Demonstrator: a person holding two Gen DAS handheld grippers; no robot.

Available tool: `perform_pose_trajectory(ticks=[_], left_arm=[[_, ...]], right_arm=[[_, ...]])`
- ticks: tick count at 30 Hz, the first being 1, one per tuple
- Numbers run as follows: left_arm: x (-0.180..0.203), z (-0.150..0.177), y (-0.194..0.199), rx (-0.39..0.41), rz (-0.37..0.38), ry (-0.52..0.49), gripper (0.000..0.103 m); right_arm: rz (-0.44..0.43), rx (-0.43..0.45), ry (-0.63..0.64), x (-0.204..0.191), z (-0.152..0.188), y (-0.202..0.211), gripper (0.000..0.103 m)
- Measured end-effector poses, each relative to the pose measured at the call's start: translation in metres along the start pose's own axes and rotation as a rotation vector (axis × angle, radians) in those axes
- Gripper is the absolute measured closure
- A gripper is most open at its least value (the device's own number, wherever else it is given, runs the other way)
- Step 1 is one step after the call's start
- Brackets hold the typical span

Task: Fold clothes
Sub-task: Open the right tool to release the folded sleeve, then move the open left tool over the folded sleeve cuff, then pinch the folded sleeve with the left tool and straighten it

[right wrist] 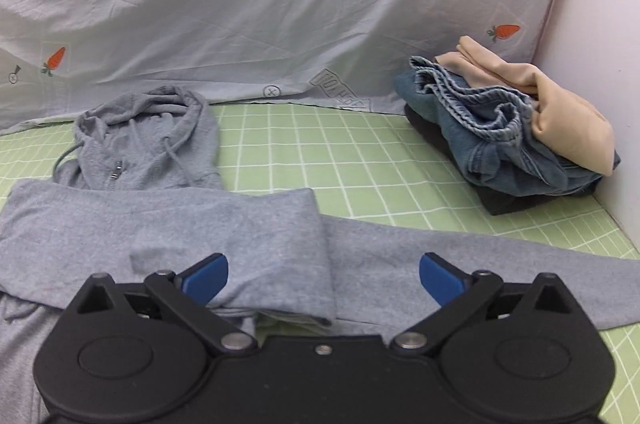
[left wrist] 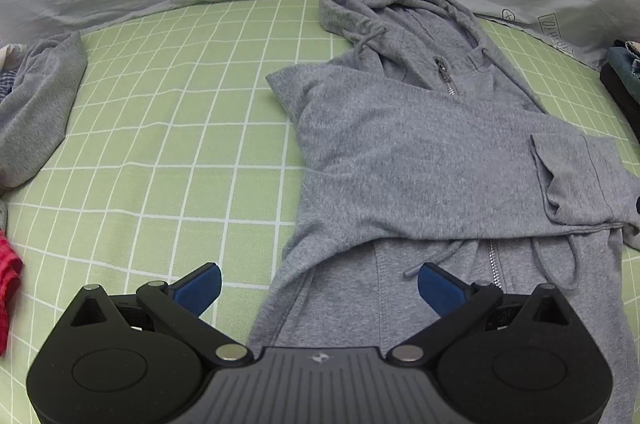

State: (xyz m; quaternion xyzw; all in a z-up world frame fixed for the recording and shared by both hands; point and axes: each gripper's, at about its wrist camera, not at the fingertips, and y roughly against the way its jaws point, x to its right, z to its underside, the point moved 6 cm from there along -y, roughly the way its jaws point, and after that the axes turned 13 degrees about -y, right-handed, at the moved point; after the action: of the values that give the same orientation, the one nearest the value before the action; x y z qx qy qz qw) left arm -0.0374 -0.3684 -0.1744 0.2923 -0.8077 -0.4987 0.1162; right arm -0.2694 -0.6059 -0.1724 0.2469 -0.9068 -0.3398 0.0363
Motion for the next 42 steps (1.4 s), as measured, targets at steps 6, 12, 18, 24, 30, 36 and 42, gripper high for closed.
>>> perform_pose_trajectory(ticks=[6,12,18,24,30,36,42], left_arm=[[0.038,-0.041,0.012,0.095,0.064,-0.096,0.0],[0.11,-0.07,-0.014,0.096,0.232,-0.243,0.026],[0.158,-0.084,-0.042,0.069,0.363,-0.291,0.049],[0.171,-0.093,-0.063,0.04,0.402,-0.284,0.075],[0.16,-0.095,-0.062,0.037,0.424,-0.244,0.096],[0.134,-0.093,-0.04,0.074,0.349,-0.22,0.103],[0.08,-0.086,-0.018,0.106,0.271,-0.104,0.103]], right_arm=[[0.073,-0.052,-0.138,0.038,0.003,-0.026,0.0],[0.163,-0.04,-0.206,0.071,0.003,-0.038,0.0],[0.256,-0.052,-0.261,0.105,0.012,-0.041,0.0],[0.295,-0.079,-0.297,0.117,0.026,-0.045,0.0],[0.255,-0.03,-0.325,0.116,0.03,-0.049,0.0],[0.243,0.043,-0.311,0.113,0.033,-0.048,0.0],[0.239,0.044,-0.31,0.114,0.032,-0.048,0.0]])
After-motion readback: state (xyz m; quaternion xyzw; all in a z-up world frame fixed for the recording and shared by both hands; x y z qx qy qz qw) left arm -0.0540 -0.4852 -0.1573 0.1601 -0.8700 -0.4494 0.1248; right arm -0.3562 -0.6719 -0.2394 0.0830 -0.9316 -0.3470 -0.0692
